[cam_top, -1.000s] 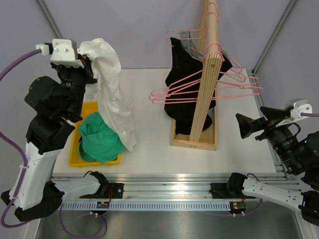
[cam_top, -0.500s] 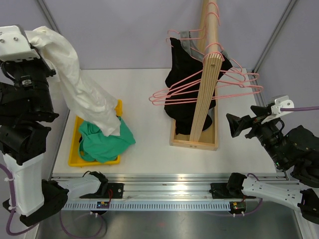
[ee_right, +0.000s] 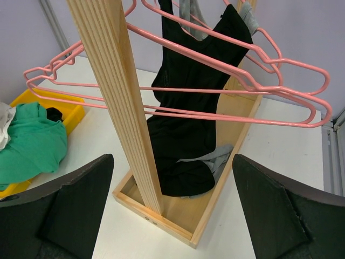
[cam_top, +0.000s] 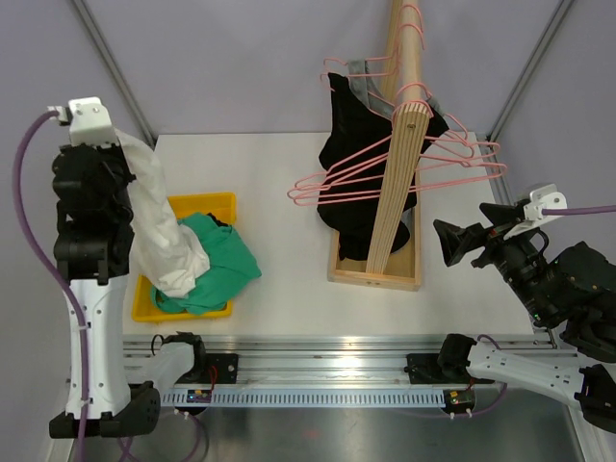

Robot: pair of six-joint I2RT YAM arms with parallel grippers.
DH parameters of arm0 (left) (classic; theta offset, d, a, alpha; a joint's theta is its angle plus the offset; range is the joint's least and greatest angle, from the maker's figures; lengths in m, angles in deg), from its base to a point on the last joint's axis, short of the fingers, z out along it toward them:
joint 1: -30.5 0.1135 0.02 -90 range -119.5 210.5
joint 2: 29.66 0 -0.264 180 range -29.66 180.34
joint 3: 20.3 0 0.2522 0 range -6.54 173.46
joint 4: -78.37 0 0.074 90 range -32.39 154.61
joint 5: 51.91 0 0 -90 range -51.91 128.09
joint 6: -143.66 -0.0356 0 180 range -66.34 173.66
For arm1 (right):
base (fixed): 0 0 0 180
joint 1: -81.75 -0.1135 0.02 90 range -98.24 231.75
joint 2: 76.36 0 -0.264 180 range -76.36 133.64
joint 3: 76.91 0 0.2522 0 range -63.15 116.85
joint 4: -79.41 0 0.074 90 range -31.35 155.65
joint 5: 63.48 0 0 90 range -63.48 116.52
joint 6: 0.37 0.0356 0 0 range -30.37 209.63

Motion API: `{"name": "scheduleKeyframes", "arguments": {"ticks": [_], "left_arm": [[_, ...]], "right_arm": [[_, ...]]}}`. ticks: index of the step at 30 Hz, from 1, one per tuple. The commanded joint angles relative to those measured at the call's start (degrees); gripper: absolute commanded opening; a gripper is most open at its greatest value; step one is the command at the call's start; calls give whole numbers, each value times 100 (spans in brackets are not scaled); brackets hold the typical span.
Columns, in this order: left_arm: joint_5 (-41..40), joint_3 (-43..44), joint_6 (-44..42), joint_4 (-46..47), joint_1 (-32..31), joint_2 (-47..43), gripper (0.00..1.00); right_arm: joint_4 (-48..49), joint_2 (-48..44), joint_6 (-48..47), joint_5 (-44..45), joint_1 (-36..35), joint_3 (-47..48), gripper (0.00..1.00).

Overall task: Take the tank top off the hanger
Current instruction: Place the tank top into the basket

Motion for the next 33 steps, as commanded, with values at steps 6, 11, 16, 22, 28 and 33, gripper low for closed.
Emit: {"name": "scheduleKeyframes", "arguments": {"ticks": [6, 11, 16, 22, 28, 33], "left_arm": [[1810, -2253, 1250, 215, 188, -932, 0], [2084, -3133, 1584, -84, 188, -1258, 0], [1662, -3925, 1804, -224, 188, -1365, 0], [1881, -4004, 1892, -356, 214, -478, 0], [2488, -4031, 1804, -523, 293, 253, 0], [2488, -4110, 1822, -532, 293, 359, 4]], "right_arm": [[250, -15, -43, -35, -29, -65, 99], [302, 37, -70, -35, -38, -100, 100], [382, 64, -61, -96, -38, -161, 99], [355, 82, -26, -132, -29, -144, 100], [338, -50, 9, -97, -38, -153, 100], [329, -121, 18, -114, -29, -161, 100]]}}
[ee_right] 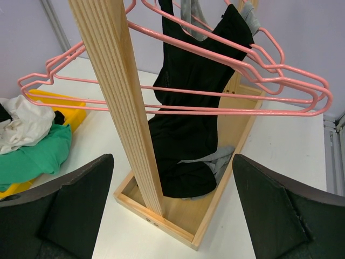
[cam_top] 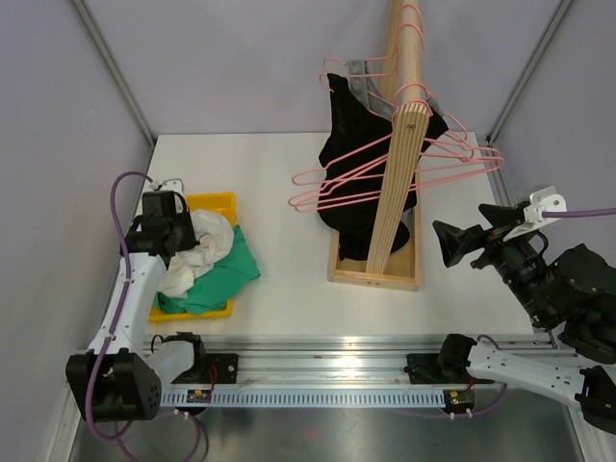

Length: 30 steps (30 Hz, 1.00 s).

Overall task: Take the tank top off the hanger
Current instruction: Place the tank top into the basket

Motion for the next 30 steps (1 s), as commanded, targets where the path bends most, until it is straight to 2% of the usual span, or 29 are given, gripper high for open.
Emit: {"name": "scheduleKeyframes", "arguments": {"ticks": [1, 3, 5, 6, 8, 9, 10, 12, 13, 30], "left_arm": [[261, -49, 47, -49, 33, 20, 5], [261, -40, 29, -50, 33, -15, 15], [261, -40, 20, -32, 33, -94, 17], [261, -48, 3, -6, 33, -172, 24], [270, -31, -41, -6, 33, -234, 45], [270, 4, -76, -23, 33, -270, 70], [270, 30, -76, -49, 33, -296, 85], [261, 39, -103, 20, 33, -410, 97], [270, 22, -103, 55, 33, -558, 99], [-214, -137, -76, 987, 33, -2343, 99]], "right_arm": [[178, -64, 27, -95, -29, -19, 99], [169, -55, 27, -77, -29, -19, 100], [152, -64, 27, -77, -29, -19, 99], [160, -81, 27, -77, -29, -19, 100], [169, -108, 27, -68, -29, -19, 99], [169, -125, 27, -59, -29, -19, 99], [169, -134, 27, -33, -29, -11, 99], [169, -161, 44, 2, -29, 7, 100], [161, -169, 36, -7, -29, 16, 99], [134, 252, -26, 108, -29, 279, 99]]}}
